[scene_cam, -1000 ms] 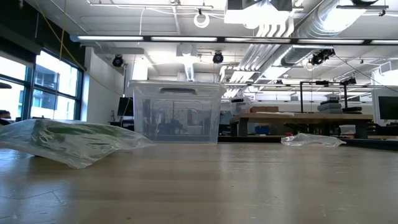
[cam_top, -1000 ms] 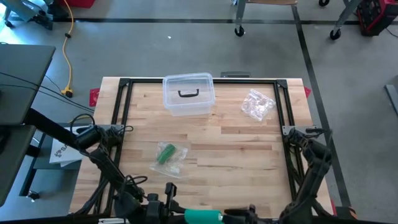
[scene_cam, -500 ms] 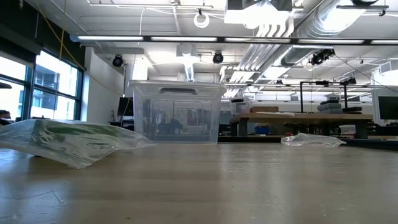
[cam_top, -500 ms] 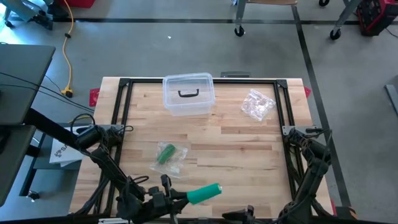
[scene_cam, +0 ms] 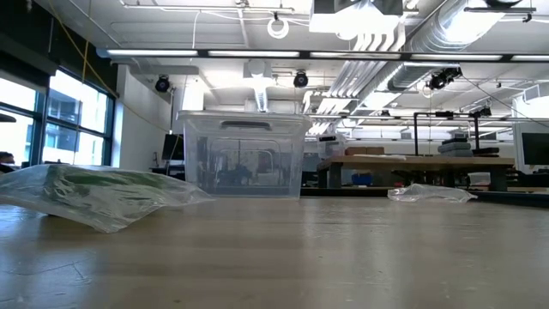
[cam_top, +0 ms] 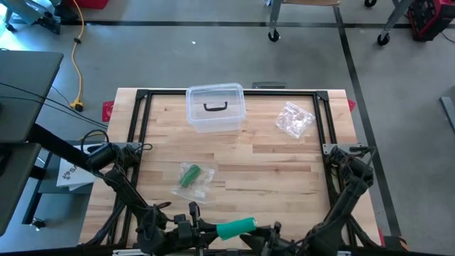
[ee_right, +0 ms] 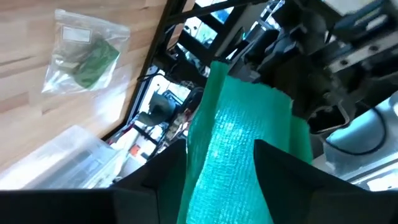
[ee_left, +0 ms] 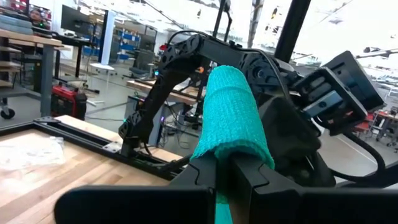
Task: Roll bandage
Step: Roll the dark green bandage
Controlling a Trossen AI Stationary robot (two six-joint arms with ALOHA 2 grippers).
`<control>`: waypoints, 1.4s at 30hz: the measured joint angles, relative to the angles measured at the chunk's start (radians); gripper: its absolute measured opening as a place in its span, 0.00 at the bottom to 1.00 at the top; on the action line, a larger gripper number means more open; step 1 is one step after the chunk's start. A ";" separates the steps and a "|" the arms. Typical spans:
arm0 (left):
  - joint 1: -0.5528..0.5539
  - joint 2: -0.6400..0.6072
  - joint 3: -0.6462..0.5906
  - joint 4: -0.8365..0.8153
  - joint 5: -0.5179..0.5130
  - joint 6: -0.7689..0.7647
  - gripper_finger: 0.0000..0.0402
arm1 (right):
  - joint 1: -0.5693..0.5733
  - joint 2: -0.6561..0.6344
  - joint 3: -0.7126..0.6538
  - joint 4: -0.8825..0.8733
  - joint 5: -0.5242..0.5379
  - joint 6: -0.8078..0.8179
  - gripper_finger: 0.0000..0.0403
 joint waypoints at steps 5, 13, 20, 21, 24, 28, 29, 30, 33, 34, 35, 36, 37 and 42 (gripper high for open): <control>0.000 0.000 0.000 -0.001 0.001 -0.001 0.01 | -0.015 0.000 0.000 -0.001 0.000 0.073 0.27; 0.000 0.000 0.000 0.006 0.000 0.010 0.01 | -0.035 0.000 0.000 -0.130 -0.051 0.336 0.02; 0.001 0.000 0.000 0.037 -0.052 0.079 0.01 | -0.060 0.000 0.000 -0.230 -0.324 0.831 0.05; 0.002 0.000 0.000 0.043 -0.056 0.086 0.01 | -0.060 0.000 0.000 -0.233 -0.351 0.857 0.04; 0.004 -0.001 0.001 0.049 -0.072 0.097 0.01 | -0.054 0.001 0.000 -0.218 -0.359 0.877 0.02; 0.005 -0.001 0.001 0.045 -0.083 0.104 0.01 | -0.029 -0.003 0.000 -0.167 -0.324 0.862 0.01; 0.005 -0.001 0.001 0.046 -0.083 0.105 0.01 | -0.021 -0.003 0.000 -0.157 -0.312 0.853 0.03; 0.005 -0.001 0.001 0.045 -0.084 0.106 0.01 | -0.014 -0.003 0.000 -0.142 -0.303 0.841 0.05; 0.005 -0.001 0.001 0.044 -0.084 0.106 0.01 | -0.001 -0.003 0.000 -0.074 -0.285 0.831 0.16; 0.005 -0.001 0.001 0.044 -0.084 0.107 0.01 | 0.000 -0.003 0.000 -0.054 -0.273 0.828 0.20; 0.005 -0.001 0.001 0.044 -0.084 0.107 0.01 | 0.001 -0.003 0.000 -0.040 -0.252 0.823 0.25; 0.005 -0.001 0.001 0.044 -0.084 0.107 0.01 | 0.001 -0.003 0.000 -0.033 -0.219 0.812 0.30; 0.005 -0.001 0.001 0.043 -0.084 0.107 0.01 | 0.001 -0.003 0.000 -0.028 -0.169 0.803 0.34; 0.005 -0.001 0.001 0.043 -0.083 0.098 0.01 | -0.034 -0.005 0.000 -0.061 -0.033 0.788 0.48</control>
